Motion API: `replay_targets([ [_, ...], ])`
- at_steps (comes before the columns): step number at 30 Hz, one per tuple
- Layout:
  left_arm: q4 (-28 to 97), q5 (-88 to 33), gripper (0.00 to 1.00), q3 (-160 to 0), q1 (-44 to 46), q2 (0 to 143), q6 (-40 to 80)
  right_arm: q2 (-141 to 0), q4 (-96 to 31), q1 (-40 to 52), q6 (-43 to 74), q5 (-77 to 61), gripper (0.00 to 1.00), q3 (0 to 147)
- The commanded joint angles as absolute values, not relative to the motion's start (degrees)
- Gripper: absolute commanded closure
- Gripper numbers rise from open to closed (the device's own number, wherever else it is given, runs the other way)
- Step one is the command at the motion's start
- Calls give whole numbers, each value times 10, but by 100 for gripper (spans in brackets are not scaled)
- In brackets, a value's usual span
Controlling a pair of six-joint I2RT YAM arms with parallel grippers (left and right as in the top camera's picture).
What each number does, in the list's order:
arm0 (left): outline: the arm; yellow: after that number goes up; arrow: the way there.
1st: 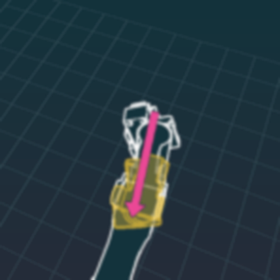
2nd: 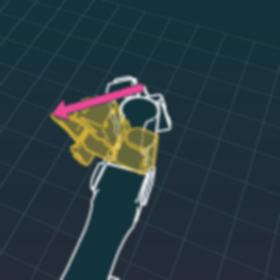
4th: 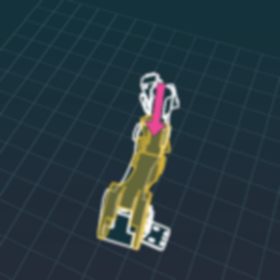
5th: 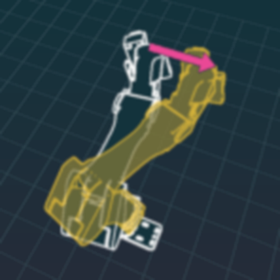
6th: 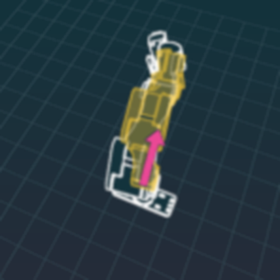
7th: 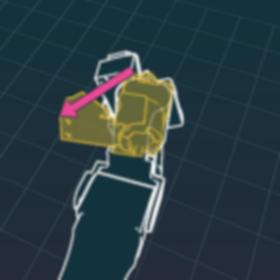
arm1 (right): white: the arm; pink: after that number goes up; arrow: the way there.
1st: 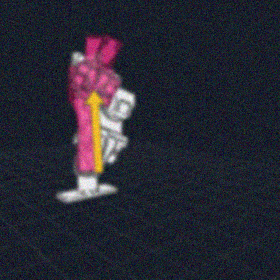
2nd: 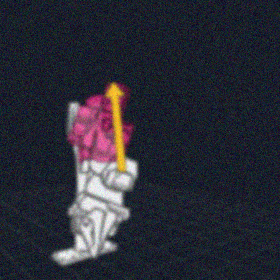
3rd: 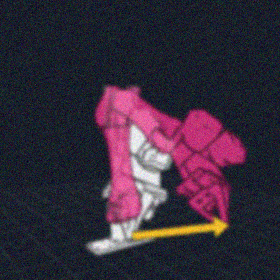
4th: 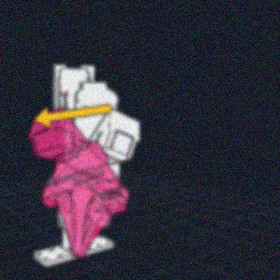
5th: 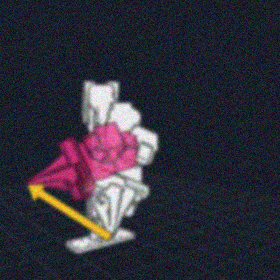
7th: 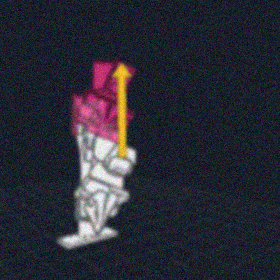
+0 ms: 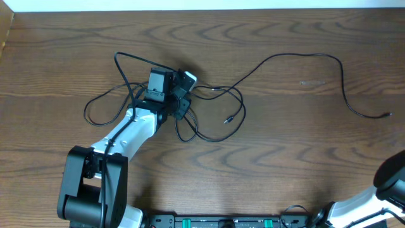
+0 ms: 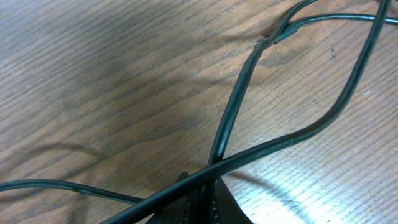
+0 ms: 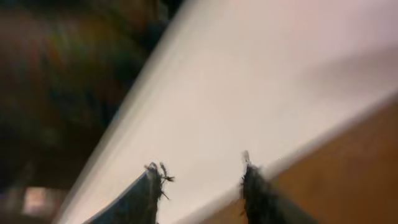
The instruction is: Untangle cables
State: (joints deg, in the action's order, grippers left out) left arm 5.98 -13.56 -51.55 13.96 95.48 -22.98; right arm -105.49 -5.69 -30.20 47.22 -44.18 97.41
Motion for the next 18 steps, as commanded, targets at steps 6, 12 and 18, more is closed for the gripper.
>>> replay_targets([
  [6, 60, -134, 92, -515, 137, 955, -239, -1053, -293, -196, 397, -455, 14, 976],
  [12, 60, -134, 92, -515, 137, 955, -237, -1053, -402, -114, 378, -362, 4, 975],
  [18, 60, -135, 92, -515, 137, 955, -237, -1054, -437, -1, 373, -255, 1, 959],
])
